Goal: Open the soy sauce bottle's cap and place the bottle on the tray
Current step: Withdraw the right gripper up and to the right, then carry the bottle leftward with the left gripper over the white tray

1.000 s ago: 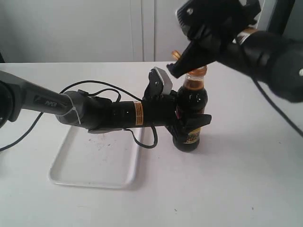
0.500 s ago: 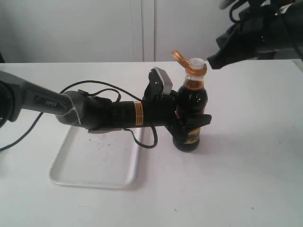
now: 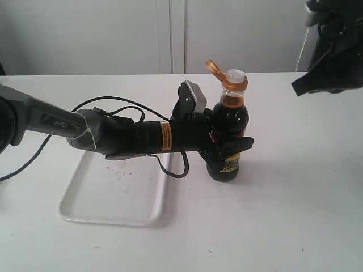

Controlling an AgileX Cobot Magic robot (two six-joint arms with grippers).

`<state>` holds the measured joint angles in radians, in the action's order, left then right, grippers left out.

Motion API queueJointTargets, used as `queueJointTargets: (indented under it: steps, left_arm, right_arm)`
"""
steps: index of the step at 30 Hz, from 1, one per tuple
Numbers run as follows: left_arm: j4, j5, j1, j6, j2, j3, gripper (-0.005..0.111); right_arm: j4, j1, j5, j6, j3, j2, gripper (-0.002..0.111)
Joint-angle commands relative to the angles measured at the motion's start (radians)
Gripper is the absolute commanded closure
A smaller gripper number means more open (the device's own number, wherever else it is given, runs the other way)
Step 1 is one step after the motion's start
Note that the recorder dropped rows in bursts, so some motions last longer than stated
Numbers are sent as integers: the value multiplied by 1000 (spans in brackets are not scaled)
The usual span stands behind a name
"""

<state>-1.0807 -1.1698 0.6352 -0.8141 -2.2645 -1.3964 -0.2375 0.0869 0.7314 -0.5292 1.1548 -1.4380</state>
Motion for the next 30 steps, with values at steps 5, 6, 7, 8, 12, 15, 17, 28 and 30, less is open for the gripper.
queueJointTargets:
  steps: [5,6,7,8,12,15,17,28,30]
  left_arm:
    - [-59,65,9,-24,23,12,107]
    - [-59,65,9,-25,31,12,107]
    - [-63,65,9,-26,40,12,107]
    - [-71,65,9,-26,50,12,107]
    - [-83,65,5,-27,89,12,107]
    - [-81,63,5,-27,116,12,107]
    - [-81,55,5,-25,138,12,107]
    - [-68,-1,5,47,288,63,107]
    - [-27,-3,5,95,323,111,107]
  right_arm:
    - [99,-8,66,136,10,-91,108]
    - [99,-8,54,136,10,-91,108]
    - [96,-8,39,141,10,-91,108]
    - [93,-8,26,143,10,-91,108]
    - [92,-8,-21,149,-2,-91,108]
    - [92,-8,-71,152,-31,-91,108]
    - [92,-8,-103,152,-49,-91,108]
    - [97,-8,-119,152,-59,-91,108]
    - [97,-8,-125,152,-59,-91,108]
